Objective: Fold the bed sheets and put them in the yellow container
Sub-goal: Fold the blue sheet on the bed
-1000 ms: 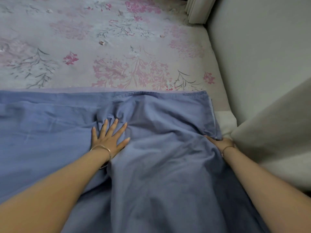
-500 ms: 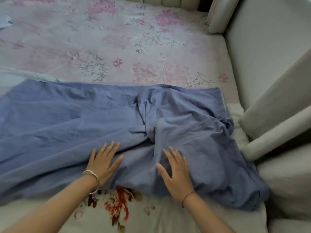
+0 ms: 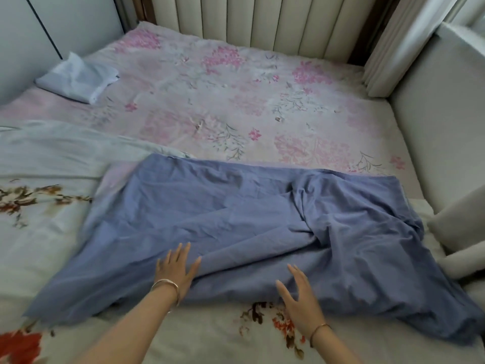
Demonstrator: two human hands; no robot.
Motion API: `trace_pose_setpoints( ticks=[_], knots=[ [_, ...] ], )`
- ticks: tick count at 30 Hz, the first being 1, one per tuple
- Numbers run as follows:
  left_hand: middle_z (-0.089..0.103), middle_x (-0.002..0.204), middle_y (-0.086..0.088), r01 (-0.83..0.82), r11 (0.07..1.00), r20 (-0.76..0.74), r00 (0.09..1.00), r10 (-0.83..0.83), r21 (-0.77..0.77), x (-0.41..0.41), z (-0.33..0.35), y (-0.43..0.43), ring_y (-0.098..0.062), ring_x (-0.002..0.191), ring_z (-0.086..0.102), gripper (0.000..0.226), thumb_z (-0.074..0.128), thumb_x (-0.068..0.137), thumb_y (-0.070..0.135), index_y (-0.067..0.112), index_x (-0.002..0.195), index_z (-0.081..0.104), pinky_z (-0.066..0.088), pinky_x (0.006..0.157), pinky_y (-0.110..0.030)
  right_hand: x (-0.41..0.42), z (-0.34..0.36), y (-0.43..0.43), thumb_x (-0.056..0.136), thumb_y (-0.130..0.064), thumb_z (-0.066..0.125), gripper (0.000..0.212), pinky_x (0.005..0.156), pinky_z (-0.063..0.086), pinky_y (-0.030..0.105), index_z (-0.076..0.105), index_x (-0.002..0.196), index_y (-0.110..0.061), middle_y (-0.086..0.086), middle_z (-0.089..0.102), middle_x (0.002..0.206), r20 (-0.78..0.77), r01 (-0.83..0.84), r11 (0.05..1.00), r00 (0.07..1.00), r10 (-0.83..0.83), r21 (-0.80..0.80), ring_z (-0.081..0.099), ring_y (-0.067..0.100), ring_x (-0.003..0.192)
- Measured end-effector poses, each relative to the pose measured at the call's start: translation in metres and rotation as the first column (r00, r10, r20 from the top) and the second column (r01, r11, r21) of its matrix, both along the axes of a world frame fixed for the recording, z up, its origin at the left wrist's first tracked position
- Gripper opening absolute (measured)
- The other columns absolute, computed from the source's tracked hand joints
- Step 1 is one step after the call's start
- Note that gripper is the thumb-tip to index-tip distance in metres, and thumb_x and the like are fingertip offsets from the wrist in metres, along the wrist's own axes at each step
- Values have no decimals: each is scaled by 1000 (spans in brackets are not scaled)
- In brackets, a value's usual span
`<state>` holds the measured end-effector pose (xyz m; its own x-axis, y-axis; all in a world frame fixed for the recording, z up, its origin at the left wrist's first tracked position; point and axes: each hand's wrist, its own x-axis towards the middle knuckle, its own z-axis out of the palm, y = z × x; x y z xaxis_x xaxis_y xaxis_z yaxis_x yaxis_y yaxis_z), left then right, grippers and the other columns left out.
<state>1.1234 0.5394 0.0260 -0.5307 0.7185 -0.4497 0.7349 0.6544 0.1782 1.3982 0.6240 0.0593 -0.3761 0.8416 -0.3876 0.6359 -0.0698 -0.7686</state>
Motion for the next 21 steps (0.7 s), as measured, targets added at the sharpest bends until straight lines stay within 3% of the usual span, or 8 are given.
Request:
trace_pose_setpoints(
  ticks=[2,4,8,12,19,21],
  knots=[
    [3,159,3,2,1000,53,999,-3,19,-28,9,-13,-20,145,9,63,21,96,55,28,150,0,8,117,-41,-34,4,-22,86,-40,62,64,114,19,24,38,140,-15,1,32,149,20,80,997,997,-80,0,28,12,138],
    [4,159,2,44,998,68,997,-47,40,-53,20,-26,-21,145,10,63,21,96,55,27,150,2,7,117,-41,-67,6,-45,89,-25,62,58,114,19,25,38,140,-9,7,33,149,39,112,994,993,-112,1,28,17,139],
    [10,158,0,51,995,72,996,-57,86,-116,48,-53,-21,143,15,62,25,97,53,24,150,10,10,116,-39,-145,18,-82,89,-22,63,58,112,23,28,38,138,-4,12,35,147,8,199,979,980,-199,-44,32,23,136],
    [20,156,-3,-17,992,80,997,7,122,-158,61,-79,-22,142,20,62,28,96,53,21,148,18,16,115,-37,-195,29,-106,89,-27,63,62,112,25,28,36,141,-7,7,34,146,-26,152,984,988,-155,-91,32,19,135],
    [23,155,-2,-115,985,173,981,92,129,-179,74,-115,-21,140,26,63,29,96,53,18,148,22,23,113,-34,-233,37,-124,77,-46,67,75,109,30,27,39,137,-10,2,39,140,-106,111,976,985,-133,-187,37,14,128],
    [24,154,-3,-135,986,194,974,113,100,-189,81,-120,-23,137,30,61,28,97,52,17,147,23,26,110,-33,-243,36,-129,82,-37,67,67,107,32,28,39,137,-10,5,40,139,-130,118,966,980,-151,-230,37,16,128]
  ],
)
